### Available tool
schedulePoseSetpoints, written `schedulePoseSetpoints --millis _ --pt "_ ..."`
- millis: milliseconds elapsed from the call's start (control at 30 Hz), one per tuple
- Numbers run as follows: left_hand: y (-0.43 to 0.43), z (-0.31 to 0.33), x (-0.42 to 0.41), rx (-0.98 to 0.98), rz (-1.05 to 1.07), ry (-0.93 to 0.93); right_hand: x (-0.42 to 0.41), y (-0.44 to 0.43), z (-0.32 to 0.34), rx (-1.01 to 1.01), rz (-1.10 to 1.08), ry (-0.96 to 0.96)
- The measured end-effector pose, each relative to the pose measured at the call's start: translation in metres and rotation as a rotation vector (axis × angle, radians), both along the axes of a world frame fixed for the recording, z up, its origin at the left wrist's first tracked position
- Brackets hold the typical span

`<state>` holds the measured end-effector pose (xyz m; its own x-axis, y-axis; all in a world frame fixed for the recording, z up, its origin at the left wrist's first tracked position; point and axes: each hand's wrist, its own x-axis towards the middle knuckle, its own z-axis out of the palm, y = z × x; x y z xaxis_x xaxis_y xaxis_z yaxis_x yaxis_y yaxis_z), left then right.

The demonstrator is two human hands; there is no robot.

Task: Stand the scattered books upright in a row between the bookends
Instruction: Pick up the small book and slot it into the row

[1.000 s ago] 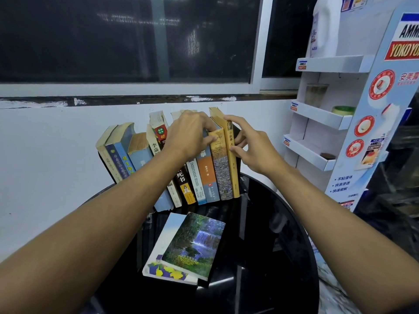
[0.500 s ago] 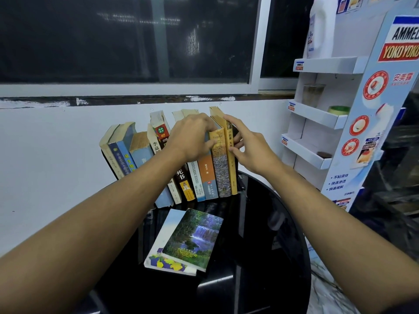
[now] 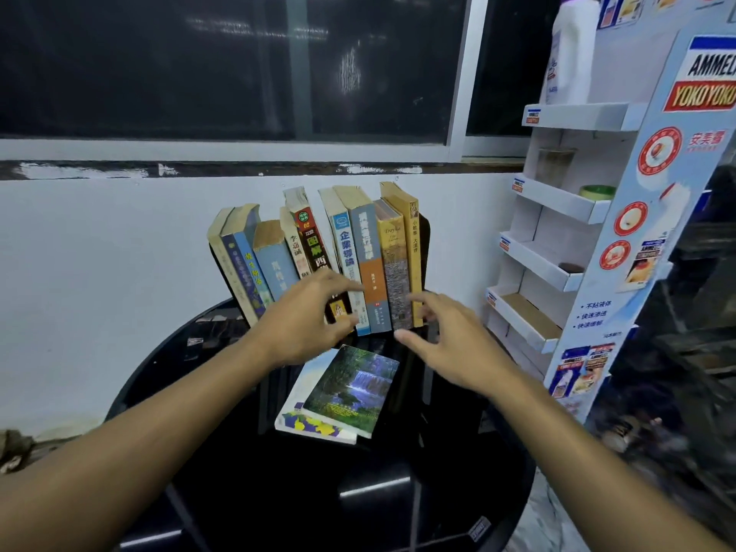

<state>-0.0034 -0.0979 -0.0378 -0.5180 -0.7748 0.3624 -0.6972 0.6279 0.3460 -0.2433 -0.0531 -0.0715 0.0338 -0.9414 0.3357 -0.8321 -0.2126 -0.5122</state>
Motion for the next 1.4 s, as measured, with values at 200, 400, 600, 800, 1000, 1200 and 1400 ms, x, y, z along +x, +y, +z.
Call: schedulePoseSetpoints --millis 200,400,600,800,1000,1200,1400 --pt "0.017 -0.042 0.023 0.292 -0.006 -0.175 0.021 0.024 -0.034 0.179 0.038 0.015" --pt "0.024 -0.059 0.027 0.384 0.009 -0.207 0.04 0.026 -0.047 0.23 0.028 0.08" --pt "0.033 -0.063 0.02 0.412 0.021 -0.115 0.043 0.018 -0.052 0.343 0.044 0.063" --pt "0.038 -0.066 0.021 0.417 0.039 -0.064 0.037 0.012 -0.051 0.35 0.112 -0.054" --pt "0.035 -0.069 0.021 0.42 0.079 -0.002 0.043 0.007 -0.043 0.232 0.092 -0.255" --pt "0.026 -0.065 0.023 0.411 0.07 0.127 0.048 0.002 -0.028 0.174 0.033 -0.55" --pt "0.011 -0.039 0.021 0.388 0.072 0.196 0.046 -0.003 -0.004 0.065 0.06 -0.56"
